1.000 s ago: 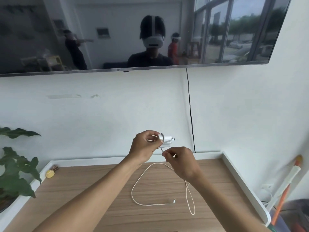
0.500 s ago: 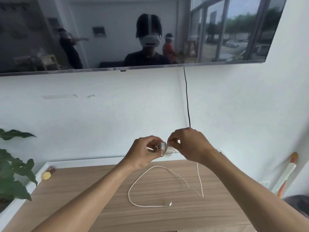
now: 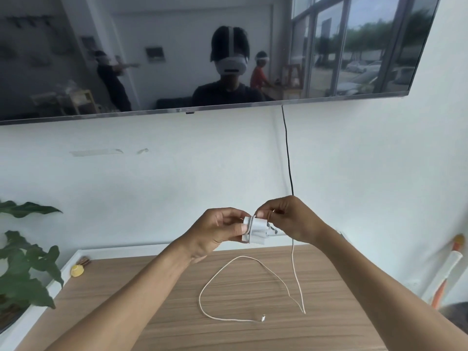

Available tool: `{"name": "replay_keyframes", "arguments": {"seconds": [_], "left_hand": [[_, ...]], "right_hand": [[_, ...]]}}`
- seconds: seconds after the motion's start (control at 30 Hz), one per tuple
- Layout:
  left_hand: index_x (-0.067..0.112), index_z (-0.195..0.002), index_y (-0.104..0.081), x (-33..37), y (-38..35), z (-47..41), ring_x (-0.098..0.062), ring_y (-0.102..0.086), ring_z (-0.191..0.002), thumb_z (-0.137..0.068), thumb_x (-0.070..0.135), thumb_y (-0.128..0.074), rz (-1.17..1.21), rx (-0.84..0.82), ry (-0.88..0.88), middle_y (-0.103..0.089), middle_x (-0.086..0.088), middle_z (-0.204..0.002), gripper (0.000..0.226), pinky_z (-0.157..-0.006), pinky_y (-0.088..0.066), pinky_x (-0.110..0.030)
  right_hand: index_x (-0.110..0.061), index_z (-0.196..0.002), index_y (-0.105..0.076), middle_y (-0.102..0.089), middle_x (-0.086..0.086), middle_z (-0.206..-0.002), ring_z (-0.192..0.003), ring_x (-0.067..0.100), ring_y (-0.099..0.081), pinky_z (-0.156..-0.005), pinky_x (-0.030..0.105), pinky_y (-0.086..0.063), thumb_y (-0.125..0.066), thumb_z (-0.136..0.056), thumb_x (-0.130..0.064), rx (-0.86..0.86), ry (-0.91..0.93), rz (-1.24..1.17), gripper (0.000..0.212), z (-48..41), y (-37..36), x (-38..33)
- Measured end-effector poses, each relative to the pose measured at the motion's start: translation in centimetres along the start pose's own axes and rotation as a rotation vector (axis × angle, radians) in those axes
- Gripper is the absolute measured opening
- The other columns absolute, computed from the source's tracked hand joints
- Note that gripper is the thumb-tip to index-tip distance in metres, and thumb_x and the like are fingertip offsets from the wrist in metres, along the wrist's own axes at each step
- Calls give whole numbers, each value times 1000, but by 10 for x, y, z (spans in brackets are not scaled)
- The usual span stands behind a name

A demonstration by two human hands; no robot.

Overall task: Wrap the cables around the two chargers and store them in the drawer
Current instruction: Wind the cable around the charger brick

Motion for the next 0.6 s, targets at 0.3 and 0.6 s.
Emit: {"name": "replay_keyframes", "arguments": {"seconds": [0.3, 0.6], "left_hand": [[-8, -102, -65, -6, 1, -5, -31, -68, -88, -88, 1, -60, 283, 141, 84, -67, -23, -99, 17, -75, -60, -34], [-4, -102, -68, -21, 18, -11, -17, -69, -72, -84, 4, -70, 43, 426, 108, -71, -16, -89, 20, -73, -61, -29]], "right_hand": [[-17, -57, -58, -47, -7, -46, -41, 7, -34, -45, 19, -29, -55, -95, -14, 122, -103, -253, 39, 18, -47, 48], [-11, -74, -56, -56, 4, -62, -64, 30, -50, -56, 37, -43, -45, -95, -27, 117, 10, 466, 28, 22, -58, 22]]}}
Point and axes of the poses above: each hand's wrist, its own z-axis away from the middle knuckle, its own y-axis out of the back of the hand, x = y × z, the point moved 7 cm from there along -z, towards the middle knuckle
